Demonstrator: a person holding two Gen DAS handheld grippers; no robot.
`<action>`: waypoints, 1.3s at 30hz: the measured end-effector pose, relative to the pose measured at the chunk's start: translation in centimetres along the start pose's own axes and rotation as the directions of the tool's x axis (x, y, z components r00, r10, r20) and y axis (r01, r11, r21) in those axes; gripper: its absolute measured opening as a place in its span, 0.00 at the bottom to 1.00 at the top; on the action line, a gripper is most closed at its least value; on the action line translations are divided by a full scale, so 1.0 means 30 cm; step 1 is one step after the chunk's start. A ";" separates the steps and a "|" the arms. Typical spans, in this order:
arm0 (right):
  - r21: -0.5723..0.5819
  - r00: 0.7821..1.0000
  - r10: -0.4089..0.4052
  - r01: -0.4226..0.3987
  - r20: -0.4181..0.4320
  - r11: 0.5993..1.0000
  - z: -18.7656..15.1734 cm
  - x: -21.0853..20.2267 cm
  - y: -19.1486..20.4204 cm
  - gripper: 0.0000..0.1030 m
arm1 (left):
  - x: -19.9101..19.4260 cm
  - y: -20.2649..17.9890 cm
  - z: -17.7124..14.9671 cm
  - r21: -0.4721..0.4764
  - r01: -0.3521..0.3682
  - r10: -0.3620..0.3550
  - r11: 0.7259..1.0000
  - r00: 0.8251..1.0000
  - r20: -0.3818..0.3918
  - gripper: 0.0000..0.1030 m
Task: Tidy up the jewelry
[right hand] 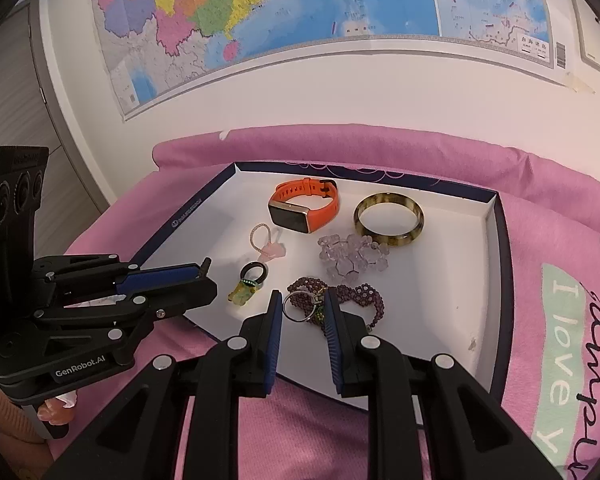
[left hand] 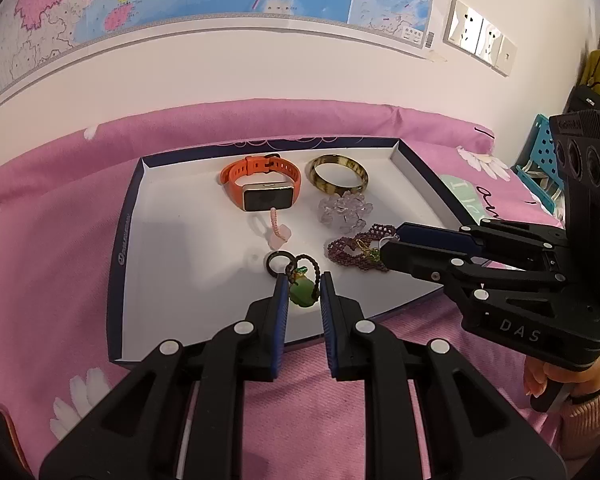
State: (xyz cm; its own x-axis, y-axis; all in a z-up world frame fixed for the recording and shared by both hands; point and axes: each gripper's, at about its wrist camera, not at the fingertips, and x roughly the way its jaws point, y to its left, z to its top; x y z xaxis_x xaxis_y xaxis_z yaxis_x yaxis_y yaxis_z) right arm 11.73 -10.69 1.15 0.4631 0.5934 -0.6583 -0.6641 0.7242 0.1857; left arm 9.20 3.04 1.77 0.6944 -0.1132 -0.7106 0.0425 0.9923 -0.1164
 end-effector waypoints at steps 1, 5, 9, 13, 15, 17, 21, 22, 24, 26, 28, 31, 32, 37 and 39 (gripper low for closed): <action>-0.001 1.000 0.000 0.000 -0.001 1.000 0.000 0.001 0.001 0.19 | 0.002 0.000 0.000 0.000 -0.001 0.001 1.000 1.000 -0.001 0.16; -0.004 1.000 0.002 -0.002 -0.007 1.000 -0.001 0.007 0.004 0.19 | 0.006 0.003 0.001 -0.003 -0.001 0.001 1.000 1.000 -0.004 0.16; -0.004 1.000 0.003 -0.003 -0.009 1.000 -0.001 0.010 0.002 0.19 | 0.012 0.004 0.000 -0.006 -0.002 0.002 1.000 1.000 -0.009 0.16; -0.003 1.000 -0.001 0.001 -0.013 1.000 -0.002 0.014 0.002 0.19 | 0.020 0.006 -0.001 -0.008 -0.003 0.003 1.000 1.000 -0.015 0.16; -0.002 1.000 -0.003 0.003 -0.017 1.000 -0.004 0.019 0.001 0.19 | 0.026 0.006 -0.003 -0.008 -0.006 0.005 1.000 1.000 -0.020 0.16; -0.003 1.000 -0.005 0.005 -0.023 1.000 -0.005 0.027 0.002 0.19 | 0.035 0.008 -0.005 -0.009 -0.009 0.008 1.000 1.000 -0.027 0.16; -0.004 0.999 -0.019 0.019 -0.032 1.000 -0.008 0.040 -0.001 0.19 | 0.054 0.015 -0.009 -0.014 -0.015 0.014 1.000 0.999 -0.040 0.17; -0.003 0.999 -0.024 0.024 -0.035 1.000 -0.010 0.045 -0.003 0.19 | 0.057 0.020 -0.010 -0.021 -0.016 0.015 1.000 0.999 -0.040 0.18; 0.005 0.999 -0.027 0.028 -0.039 1.000 -0.013 0.052 -0.009 0.20 | 0.058 0.024 -0.009 -0.026 -0.023 0.022 0.999 0.999 -0.039 0.23; 0.011 0.999 -0.035 0.035 -0.038 0.999 -0.016 0.051 -0.013 0.21 | 0.056 0.030 -0.012 -0.030 -0.033 0.032 0.999 0.999 -0.036 0.28; 0.015 0.999 -0.041 0.042 -0.029 0.999 -0.016 0.045 -0.014 0.30 | 0.047 0.036 -0.015 -0.038 -0.034 0.032 0.999 0.999 -0.033 0.34; 0.025 0.999 -0.048 0.048 -0.005 0.999 -0.018 0.018 -0.019 0.41 | 0.017 0.042 -0.024 -0.041 -0.036 0.036 0.998 0.999 -0.013 0.45; 0.029 0.999 -0.053 0.052 0.007 0.998 -0.020 0.004 -0.019 0.49 | 0.005 0.043 -0.027 -0.043 -0.034 0.034 0.998 0.999 -0.006 0.51; 0.022 0.997 -0.064 0.063 0.046 0.998 -0.040 -0.065 -0.004 0.70 | -0.095 0.044 -0.065 -0.045 -0.064 0.067 0.997 0.996 0.065 0.89; 0.018 0.995 -0.071 0.070 0.064 0.997 -0.059 -0.097 0.010 0.82 | -0.132 0.048 -0.084 -0.054 -0.075 0.080 0.996 0.993 0.083 0.95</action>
State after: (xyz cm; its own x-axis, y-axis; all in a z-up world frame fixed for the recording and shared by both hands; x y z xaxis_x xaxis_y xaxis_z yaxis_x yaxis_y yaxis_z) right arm 9.14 -12.81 1.84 0.5456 0.5617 -0.6219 -0.6194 0.7701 0.1522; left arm 4.71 4.80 2.67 0.7531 -0.0292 -0.6573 -0.0488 0.9938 -0.1001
